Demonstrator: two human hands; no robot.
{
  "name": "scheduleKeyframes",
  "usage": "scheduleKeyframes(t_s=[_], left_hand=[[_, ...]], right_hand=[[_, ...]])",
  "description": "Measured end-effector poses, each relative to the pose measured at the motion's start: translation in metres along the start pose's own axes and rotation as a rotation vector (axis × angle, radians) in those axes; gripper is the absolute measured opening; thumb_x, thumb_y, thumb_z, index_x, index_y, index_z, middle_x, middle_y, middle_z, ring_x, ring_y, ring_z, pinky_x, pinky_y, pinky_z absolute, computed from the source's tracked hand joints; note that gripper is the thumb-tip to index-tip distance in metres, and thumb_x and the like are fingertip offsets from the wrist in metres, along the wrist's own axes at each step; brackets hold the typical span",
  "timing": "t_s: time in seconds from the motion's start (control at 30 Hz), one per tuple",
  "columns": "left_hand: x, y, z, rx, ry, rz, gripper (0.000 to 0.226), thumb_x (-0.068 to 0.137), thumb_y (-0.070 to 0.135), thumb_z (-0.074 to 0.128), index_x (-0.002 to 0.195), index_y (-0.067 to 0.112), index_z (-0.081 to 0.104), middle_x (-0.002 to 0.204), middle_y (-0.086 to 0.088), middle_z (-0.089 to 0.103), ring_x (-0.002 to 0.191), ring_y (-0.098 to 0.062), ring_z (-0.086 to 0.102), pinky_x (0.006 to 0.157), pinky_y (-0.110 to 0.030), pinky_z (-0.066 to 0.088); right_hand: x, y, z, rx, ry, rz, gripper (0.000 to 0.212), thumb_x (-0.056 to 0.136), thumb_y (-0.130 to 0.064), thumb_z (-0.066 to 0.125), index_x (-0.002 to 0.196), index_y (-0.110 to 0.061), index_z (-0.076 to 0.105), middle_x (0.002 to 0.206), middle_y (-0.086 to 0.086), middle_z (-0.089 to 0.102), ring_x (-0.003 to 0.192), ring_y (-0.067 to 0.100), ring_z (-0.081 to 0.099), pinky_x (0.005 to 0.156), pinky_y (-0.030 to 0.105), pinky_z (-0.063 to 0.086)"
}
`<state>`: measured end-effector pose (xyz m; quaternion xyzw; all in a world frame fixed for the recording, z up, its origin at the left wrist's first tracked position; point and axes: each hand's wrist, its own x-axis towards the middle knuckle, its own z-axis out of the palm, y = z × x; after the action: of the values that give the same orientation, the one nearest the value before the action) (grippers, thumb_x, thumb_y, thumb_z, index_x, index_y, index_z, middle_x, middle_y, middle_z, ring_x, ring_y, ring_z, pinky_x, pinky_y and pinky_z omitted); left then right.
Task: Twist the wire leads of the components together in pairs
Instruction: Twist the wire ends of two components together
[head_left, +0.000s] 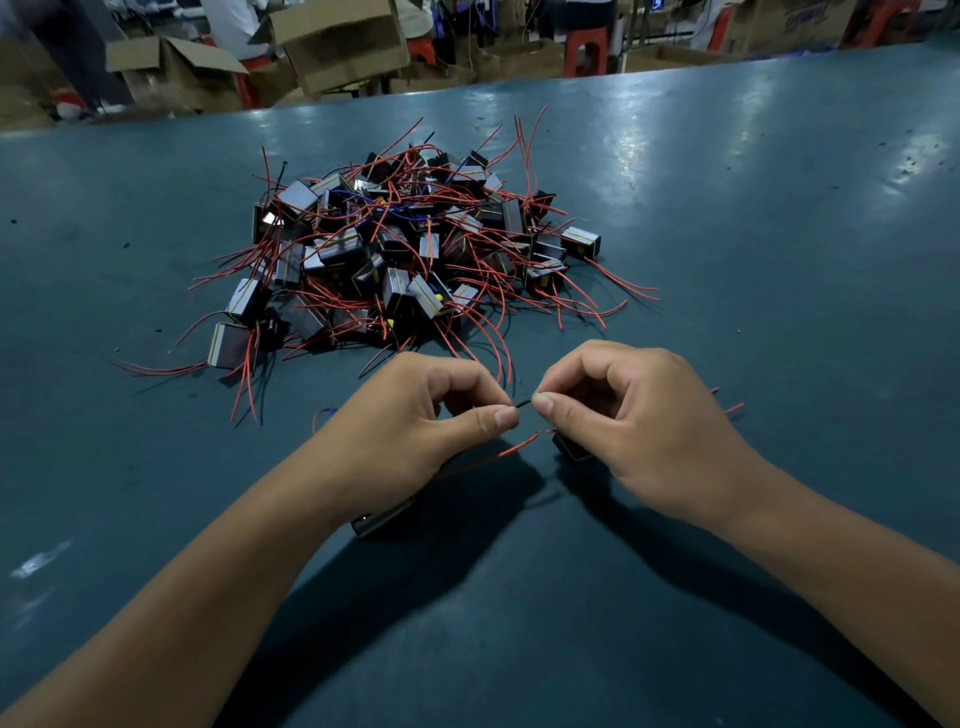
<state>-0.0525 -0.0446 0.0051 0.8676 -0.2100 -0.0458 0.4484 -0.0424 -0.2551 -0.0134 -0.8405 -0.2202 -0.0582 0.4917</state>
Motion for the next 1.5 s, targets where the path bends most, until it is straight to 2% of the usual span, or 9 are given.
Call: scheduleKeyframes(t_s=[0.27, 0.43, 0.6, 0.8, 0.93, 1.07, 1.13, 1.23, 1.5], left_hand=[[-0.007, -0.002, -0.006, 0.119, 0.118, 0.101, 0.020, 0.080, 0.038, 0.082, 0.083, 0.025, 0.067, 0.075, 0.010, 0.055, 0.063, -0.008, 0.047, 0.059, -0.020, 0.038], [-0.008, 0.001, 0.007, 0.312, 0.096, 0.177, 0.013, 0.082, 0.035, 0.081, 0.083, 0.025, 0.072, 0.071, 0.009, 0.050, 0.063, -0.008, 0.047, 0.058, -0.025, 0.033], [-0.008, -0.001, 0.005, 0.303, 0.133, 0.172, 0.016, 0.086, 0.036, 0.071, 0.077, 0.023, 0.069, 0.070, 0.009, 0.053, 0.066, -0.013, 0.051, 0.059, -0.029, 0.039], [-0.006, 0.000, 0.002, 0.295, 0.099, 0.153, 0.015, 0.087, 0.023, 0.077, 0.076, 0.020, 0.067, 0.071, 0.007, 0.054, 0.069, -0.017, 0.052, 0.063, -0.031, 0.041], [-0.009, 0.000, -0.017, 0.260, 0.024, 0.064, 0.016, 0.083, 0.031, 0.078, 0.093, 0.030, 0.065, 0.083, 0.010, 0.057, 0.075, -0.016, 0.052, 0.068, -0.030, 0.044], [-0.020, -0.008, -0.050, 0.392, -0.230, -0.112, 0.046, 0.070, 0.047, 0.085, 0.106, 0.036, 0.058, 0.101, 0.026, 0.054, 0.095, -0.002, 0.054, 0.078, -0.013, 0.042], [-0.023, -0.010, -0.055, 0.478, -0.364, -0.193, 0.050, 0.067, 0.052, 0.086, 0.105, 0.037, 0.058, 0.099, 0.025, 0.056, 0.096, 0.001, 0.056, 0.080, -0.015, 0.044], [-0.020, -0.013, -0.052, 0.494, -0.362, -0.272, 0.043, 0.071, 0.053, 0.085, 0.101, 0.035, 0.059, 0.086, 0.019, 0.062, 0.077, -0.003, 0.059, 0.070, -0.025, 0.049], [-0.007, -0.008, 0.004, 0.297, -0.040, -0.281, 0.054, 0.080, 0.061, 0.071, 0.116, 0.032, 0.045, 0.068, 0.003, 0.068, 0.057, -0.005, 0.063, 0.057, -0.031, 0.045]], right_hand=[[0.005, 0.008, -0.011, 0.192, -0.111, 0.145, 0.009, 0.083, -0.025, 0.078, 0.085, -0.020, 0.072, 0.074, -0.001, 0.072, 0.068, 0.011, 0.064, 0.070, 0.038, 0.055], [0.006, 0.011, -0.017, 0.301, -0.219, 0.115, 0.038, 0.071, -0.026, 0.083, 0.100, -0.015, 0.060, 0.102, 0.004, 0.067, 0.093, 0.014, 0.067, 0.082, 0.031, 0.057], [0.007, 0.010, -0.024, -0.001, -0.199, -0.050, 0.011, 0.081, -0.016, 0.079, 0.084, -0.018, 0.069, 0.109, -0.010, 0.066, 0.096, 0.006, 0.066, 0.080, 0.021, 0.055], [0.007, 0.008, -0.021, -0.183, -0.169, -0.121, 0.008, 0.087, -0.020, 0.075, 0.084, -0.017, 0.067, 0.106, -0.010, 0.066, 0.093, 0.004, 0.062, 0.072, 0.016, 0.053], [0.008, 0.009, -0.028, -0.199, -0.175, -0.093, 0.015, 0.085, -0.026, 0.076, 0.094, -0.022, 0.065, 0.109, -0.011, 0.065, 0.096, 0.002, 0.061, 0.078, 0.010, 0.047], [0.011, 0.011, -0.045, -0.444, -0.470, -0.016, 0.055, 0.071, -0.058, 0.078, 0.115, -0.040, 0.050, 0.110, -0.027, 0.054, 0.108, -0.008, 0.049, 0.091, 0.009, 0.038], [0.011, 0.011, -0.045, -0.581, -0.517, -0.053, 0.045, 0.075, -0.059, 0.074, 0.108, -0.039, 0.051, 0.100, -0.024, 0.054, 0.097, -0.002, 0.050, 0.088, 0.018, 0.042], [0.011, 0.008, -0.039, -0.698, -0.400, -0.024, 0.030, 0.082, -0.058, 0.064, 0.094, -0.032, 0.055, 0.087, -0.016, 0.057, 0.085, 0.010, 0.054, 0.079, 0.035, 0.049], [0.006, 0.006, -0.019, -0.670, -0.165, 0.207, 0.041, 0.082, -0.059, 0.066, 0.092, -0.022, 0.050, 0.082, -0.004, 0.060, 0.080, 0.022, 0.058, 0.069, 0.035, 0.048]])
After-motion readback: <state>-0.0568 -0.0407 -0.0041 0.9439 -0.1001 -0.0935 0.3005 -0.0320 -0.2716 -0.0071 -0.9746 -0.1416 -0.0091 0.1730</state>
